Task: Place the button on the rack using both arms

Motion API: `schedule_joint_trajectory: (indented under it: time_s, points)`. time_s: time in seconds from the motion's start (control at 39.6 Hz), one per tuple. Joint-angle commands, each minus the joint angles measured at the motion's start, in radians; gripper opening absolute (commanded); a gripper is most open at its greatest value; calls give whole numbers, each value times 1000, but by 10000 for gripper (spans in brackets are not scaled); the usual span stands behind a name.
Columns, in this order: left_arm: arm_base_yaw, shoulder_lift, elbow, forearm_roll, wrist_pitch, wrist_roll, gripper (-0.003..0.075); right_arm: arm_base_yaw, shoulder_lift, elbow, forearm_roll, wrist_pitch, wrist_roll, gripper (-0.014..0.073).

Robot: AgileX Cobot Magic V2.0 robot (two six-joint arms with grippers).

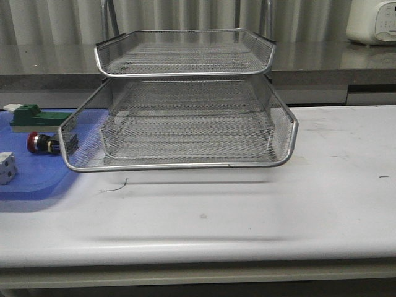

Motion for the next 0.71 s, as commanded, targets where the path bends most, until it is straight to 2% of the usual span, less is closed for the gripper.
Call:
schedule_joint_trajectory:
  time_s: [0.0, 0.08, 0.13, 0.18, 0.28, 0.4, 0.58, 0.68]
  points:
    - [5, 91, -156, -36, 51, 76, 554, -5, 8, -22, 2, -75, 1, -60]
    - [10, 168, -249, -84, 106, 160, 554, -5, 8, -22, 2, -75, 1, -60]
    - [17, 215, -298, -134, 133, 262, 554, -5, 8, -22, 2, -75, 1, -60]
    - [24, 257, -337, -205, 166, 401, 554, -5, 8, -22, 2, -75, 1, -60]
    - [43, 341, -398, -367, 216, 559, 554, -5, 8, -22, 2, -75, 1, -60]
    - [72, 436, -452, -448, 218, 623, 554, -5, 8, -22, 2, -75, 1, -60]
    - [81, 541, -490, -443, 214, 741, 554, -5, 8, -22, 2, -75, 1, -60]
    - [81, 592, -501, -445, 193, 749, 554, -5, 8, -22, 2, -75, 1, -60]
